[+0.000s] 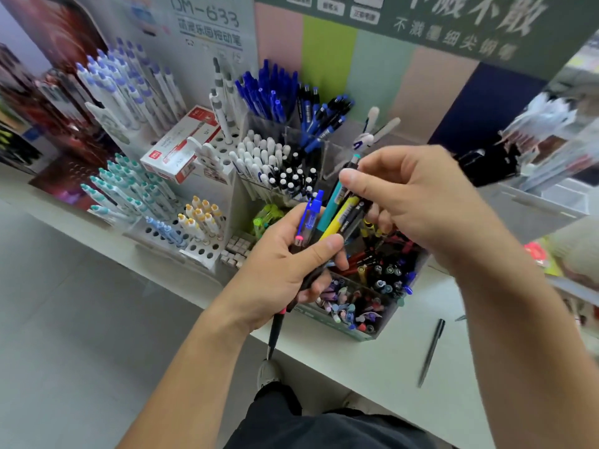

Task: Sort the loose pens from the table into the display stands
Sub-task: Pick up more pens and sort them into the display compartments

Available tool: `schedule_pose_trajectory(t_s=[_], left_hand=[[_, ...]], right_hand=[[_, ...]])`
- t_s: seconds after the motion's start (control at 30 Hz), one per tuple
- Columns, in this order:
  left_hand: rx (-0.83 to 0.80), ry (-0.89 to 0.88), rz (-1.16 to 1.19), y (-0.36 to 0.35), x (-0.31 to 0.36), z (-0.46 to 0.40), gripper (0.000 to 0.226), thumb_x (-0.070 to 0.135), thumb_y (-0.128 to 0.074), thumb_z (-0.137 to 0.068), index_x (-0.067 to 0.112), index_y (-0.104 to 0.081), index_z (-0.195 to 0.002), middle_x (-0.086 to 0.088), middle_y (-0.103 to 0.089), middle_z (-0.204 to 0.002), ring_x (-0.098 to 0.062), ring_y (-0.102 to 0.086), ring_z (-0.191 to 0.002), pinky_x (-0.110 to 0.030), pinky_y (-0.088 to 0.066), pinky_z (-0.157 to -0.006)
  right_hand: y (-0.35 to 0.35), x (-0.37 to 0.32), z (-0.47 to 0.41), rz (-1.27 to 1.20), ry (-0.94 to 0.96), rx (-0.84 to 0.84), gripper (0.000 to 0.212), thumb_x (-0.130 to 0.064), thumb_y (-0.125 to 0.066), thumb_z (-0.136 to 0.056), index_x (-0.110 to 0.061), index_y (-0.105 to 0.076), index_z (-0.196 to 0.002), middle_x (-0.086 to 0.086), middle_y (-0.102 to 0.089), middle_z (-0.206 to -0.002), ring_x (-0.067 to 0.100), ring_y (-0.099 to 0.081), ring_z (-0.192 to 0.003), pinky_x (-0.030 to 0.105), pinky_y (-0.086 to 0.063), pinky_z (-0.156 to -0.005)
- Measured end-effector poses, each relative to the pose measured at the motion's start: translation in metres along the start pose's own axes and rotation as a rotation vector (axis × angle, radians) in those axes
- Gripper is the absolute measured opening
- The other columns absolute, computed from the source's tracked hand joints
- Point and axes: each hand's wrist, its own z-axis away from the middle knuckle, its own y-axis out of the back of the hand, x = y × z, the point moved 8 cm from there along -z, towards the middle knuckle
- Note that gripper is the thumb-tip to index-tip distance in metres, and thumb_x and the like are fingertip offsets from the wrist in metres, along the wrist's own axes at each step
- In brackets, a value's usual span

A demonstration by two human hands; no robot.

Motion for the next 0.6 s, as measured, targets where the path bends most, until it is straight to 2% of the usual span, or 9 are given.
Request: schedule_pose_trajectory(t_s=[0.07,0.13,0.23,0.3,0.37,0.4,0.43,0.5,0.6], left_hand=[[0.02,0.012,-0.01,-0.004,-0.002,-0.002,0.028,0.025,-0.065,-0.086,0.026,-0.06,-0.113,-0.011,-0.066,-0.078,-0.017,-0.046,-0.047,-0.02,-0.033,-0.037],[0.039,0.02,-0.036,-0.006,-0.005,-0.004,0.031,0.026,-0.067,-0.084,0.026,-0.061,-0.114,-0.012,-0.068,-0.079,-0.019,-0.048,-0.048,-0.021,-0.034,-0.037],[0.04,0.033,-0.071,-0.01,-0.009,-0.006,0.033,0.025,-0.068,-0.084,0.028,-0.061,-0.116,-0.012,-0.069,-0.079,-0.02,-0.048,-0.049,-0.021,-0.033,-0.039],[0.023,0.04,-0.079,-0.015,-0.01,-0.008,0.035,0.023,-0.068,-0.085,0.029,-0.06,-0.119,-0.013,-0.069,-0.08,-0.021,-0.048,-0.05,-0.021,-0.034,-0.039],[0.006,0.042,-0.076,-0.018,-0.011,-0.009,0.037,0.02,-0.069,-0.085,0.029,-0.061,-0.119,-0.013,-0.07,-0.081,-0.02,-0.049,-0.05,-0.021,-0.035,-0.038],[0.002,0.04,-0.076,-0.019,-0.012,-0.009,0.036,0.016,-0.069,-0.086,0.028,-0.061,-0.119,-0.012,-0.07,-0.081,-0.019,-0.049,-0.049,-0.021,-0.036,-0.038],[0.0,0.04,-0.084,-0.018,-0.013,-0.009,0.035,0.011,-0.069,-0.089,0.027,-0.061,-0.119,-0.012,-0.07,-0.081,-0.018,-0.049,-0.049,-0.021,-0.035,-0.039],[0.001,0.054,-0.103,-0.014,-0.016,-0.007,0.032,0.006,-0.065,-0.093,0.023,-0.061,-0.119,-0.012,-0.069,-0.082,-0.017,-0.046,-0.049,-0.021,-0.032,-0.041],[0.023,0.082,-0.067,-0.006,-0.021,-0.003,0.023,0.008,-0.06,-0.097,0.024,-0.061,-0.114,-0.011,-0.065,-0.083,-0.014,-0.039,-0.051,-0.02,-0.029,-0.042]], right_hand=[[0.001,0.015,0.002,-0.198,-0.011,0.011,0.015,-0.018,-0.071,-0.092,-0.005,-0.072,-0.085,-0.001,-0.062,-0.056,0.007,-0.045,-0.04,0.02,-0.04,-0.042],[0.005,0.023,0.003,-0.234,-0.008,0.019,0.011,-0.013,-0.07,-0.092,-0.004,-0.072,-0.087,-0.001,-0.064,-0.058,0.004,-0.045,-0.042,0.016,-0.038,-0.043],[0.005,0.032,0.008,-0.245,-0.021,-0.069,0.016,-0.022,-0.075,-0.084,-0.01,-0.074,-0.095,0.004,-0.072,-0.07,0.004,-0.052,-0.051,0.013,-0.041,-0.049],[0.006,0.034,0.012,-0.192,0.006,-0.099,0.025,-0.029,-0.077,-0.075,-0.014,-0.074,-0.095,0.008,-0.077,-0.079,0.02,-0.067,-0.061,0.025,-0.055,-0.058],[0.013,0.031,0.015,-0.188,0.063,-0.049,0.023,-0.028,-0.076,-0.073,-0.016,-0.074,-0.093,0.006,-0.077,-0.079,0.032,-0.073,-0.074,0.039,-0.061,-0.069],[0.019,0.031,0.015,-0.219,0.085,-0.004,0.02,-0.025,-0.077,-0.075,-0.016,-0.074,-0.093,0.004,-0.077,-0.077,0.026,-0.074,-0.071,0.035,-0.06,-0.064],[0.025,0.03,0.015,-0.253,0.111,0.047,0.017,-0.019,-0.077,-0.079,-0.015,-0.073,-0.096,-0.001,-0.075,-0.073,0.014,-0.071,-0.063,0.025,-0.055,-0.058],[0.04,0.027,0.014,-0.291,0.163,0.151,0.015,-0.007,-0.07,-0.091,-0.01,-0.071,-0.105,-0.007,-0.068,-0.07,0.001,-0.058,-0.053,0.013,-0.044,-0.053],[0.068,0.021,0.018,-0.387,0.226,0.29,0.02,-0.004,-0.055,-0.1,-0.009,-0.065,-0.117,0.011,-0.053,-0.077,0.01,-0.046,-0.054,0.022,-0.037,-0.049]])
